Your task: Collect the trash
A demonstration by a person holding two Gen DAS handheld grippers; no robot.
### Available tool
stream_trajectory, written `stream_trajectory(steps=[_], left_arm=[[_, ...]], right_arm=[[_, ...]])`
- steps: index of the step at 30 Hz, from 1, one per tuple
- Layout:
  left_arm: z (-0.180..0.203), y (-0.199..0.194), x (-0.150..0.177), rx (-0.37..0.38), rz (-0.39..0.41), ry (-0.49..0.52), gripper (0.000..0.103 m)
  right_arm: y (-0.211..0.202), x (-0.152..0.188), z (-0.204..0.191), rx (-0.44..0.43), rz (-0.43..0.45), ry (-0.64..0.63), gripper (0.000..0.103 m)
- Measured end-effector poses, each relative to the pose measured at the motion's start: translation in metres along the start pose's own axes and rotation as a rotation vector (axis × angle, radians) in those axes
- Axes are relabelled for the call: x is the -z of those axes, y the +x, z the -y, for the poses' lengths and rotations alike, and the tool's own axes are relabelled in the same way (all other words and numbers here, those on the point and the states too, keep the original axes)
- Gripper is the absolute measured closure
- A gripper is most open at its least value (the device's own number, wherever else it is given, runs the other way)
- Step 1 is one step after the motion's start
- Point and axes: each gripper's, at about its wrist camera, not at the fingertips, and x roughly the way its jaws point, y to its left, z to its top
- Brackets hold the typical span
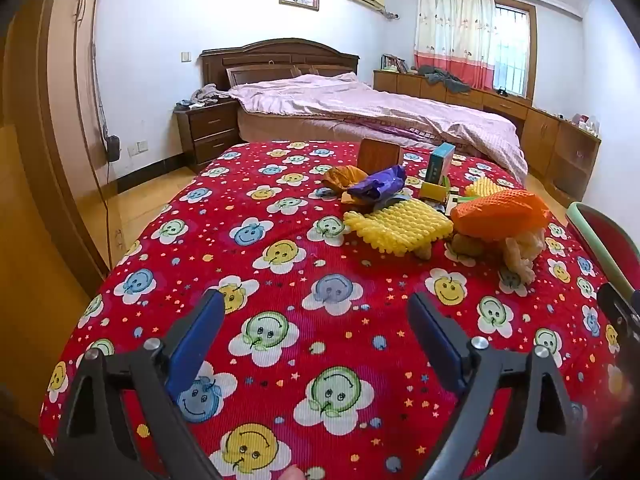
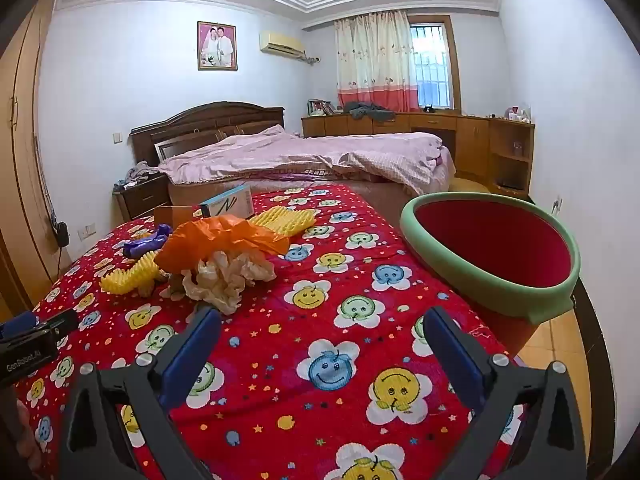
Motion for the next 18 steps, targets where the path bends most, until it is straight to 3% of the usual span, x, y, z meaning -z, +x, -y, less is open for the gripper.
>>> stream_trajectory(steps=[18], left_arm=[[-0.0001, -0.0003, 0.0000, 0.001, 0.004, -0.003, 0.011]], right_arm=[[-0.0005, 0.0001, -0.0006, 0.003, 0.001, -0.006, 0.000]])
